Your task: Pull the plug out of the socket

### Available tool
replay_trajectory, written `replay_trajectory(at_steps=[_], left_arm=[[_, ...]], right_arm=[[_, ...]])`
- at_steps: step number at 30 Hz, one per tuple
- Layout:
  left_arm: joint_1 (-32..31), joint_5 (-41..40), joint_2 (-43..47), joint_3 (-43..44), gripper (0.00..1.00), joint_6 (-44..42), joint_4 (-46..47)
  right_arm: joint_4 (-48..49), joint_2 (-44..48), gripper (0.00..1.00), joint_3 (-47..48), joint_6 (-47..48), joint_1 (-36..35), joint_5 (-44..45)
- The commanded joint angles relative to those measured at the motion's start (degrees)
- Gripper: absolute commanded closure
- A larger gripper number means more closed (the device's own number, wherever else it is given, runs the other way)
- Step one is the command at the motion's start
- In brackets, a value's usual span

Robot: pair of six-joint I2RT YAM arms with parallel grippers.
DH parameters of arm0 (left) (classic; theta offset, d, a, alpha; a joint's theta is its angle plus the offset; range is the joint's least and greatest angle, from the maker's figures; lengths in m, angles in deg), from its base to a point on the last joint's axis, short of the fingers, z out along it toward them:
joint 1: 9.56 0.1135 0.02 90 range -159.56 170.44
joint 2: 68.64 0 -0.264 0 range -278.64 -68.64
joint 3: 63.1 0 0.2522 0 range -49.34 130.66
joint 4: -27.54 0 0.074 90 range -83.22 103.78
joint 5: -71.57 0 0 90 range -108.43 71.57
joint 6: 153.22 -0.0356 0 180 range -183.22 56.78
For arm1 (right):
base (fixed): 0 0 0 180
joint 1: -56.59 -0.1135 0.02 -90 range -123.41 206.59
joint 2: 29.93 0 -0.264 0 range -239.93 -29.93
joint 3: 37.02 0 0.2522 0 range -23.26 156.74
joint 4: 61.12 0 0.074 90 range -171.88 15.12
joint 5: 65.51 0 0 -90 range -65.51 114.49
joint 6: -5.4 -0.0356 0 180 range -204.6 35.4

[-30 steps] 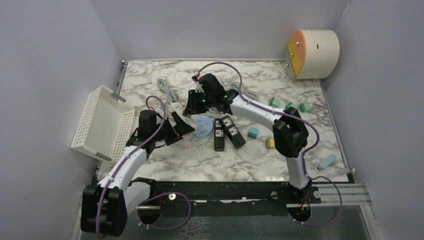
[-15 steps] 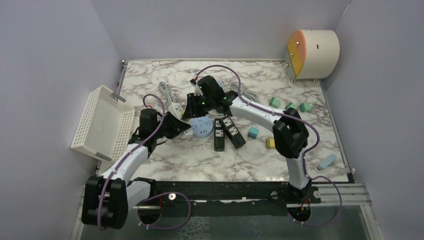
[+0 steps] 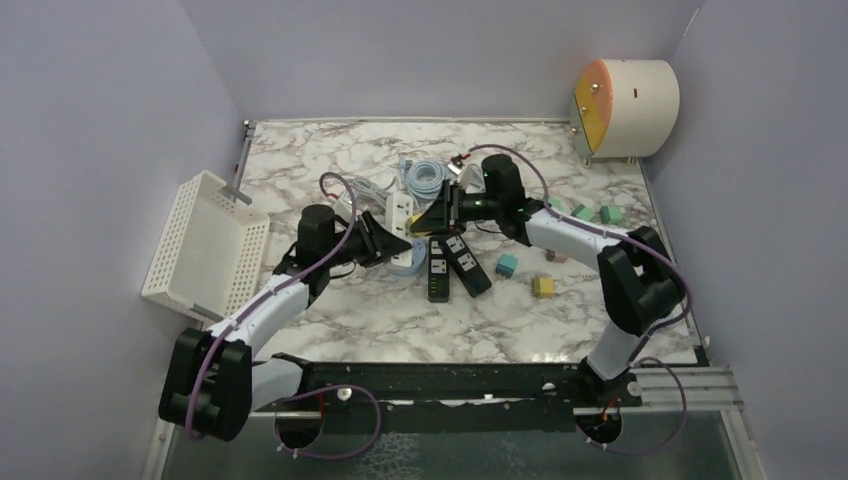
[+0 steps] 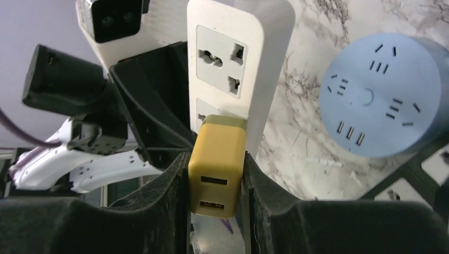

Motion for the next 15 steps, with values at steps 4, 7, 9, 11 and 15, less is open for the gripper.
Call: replay_trajectory(at_steps=[4, 7, 9, 11, 15], left_arm=[[7.3, -9.8, -6.9, 1.2, 1.0, -6.2, -10.0], [9.6, -9.7, -8.6, 2.9, 1.0, -7.7, -11.1], [11.3, -9.9, -9.3, 4.0, 1.0, -8.8, -12.4], [12.9, -10.6, -9.6, 5.1, 1.0, -10.0, -13.8], [14.7, -11.5, -9.2, 7.0, 1.0, -12.9, -16.1]], right_arm=[[-6.1, 20.7, 0.99, -7.5, 6.2, 26.2, -8.6], [-8.8, 23.9, 0.99, -10.4, 8.0, 30.3, -10.9], [-12.6, 25.1, 0.99, -9.7, 10.9, 30.6, -10.1], [-15.9, 25.4, 0.99, -8.5, 12.7, 30.6, -9.1], [-19.8, 25.2, 0.99, -6.7, 16.5, 30.6, -6.3]])
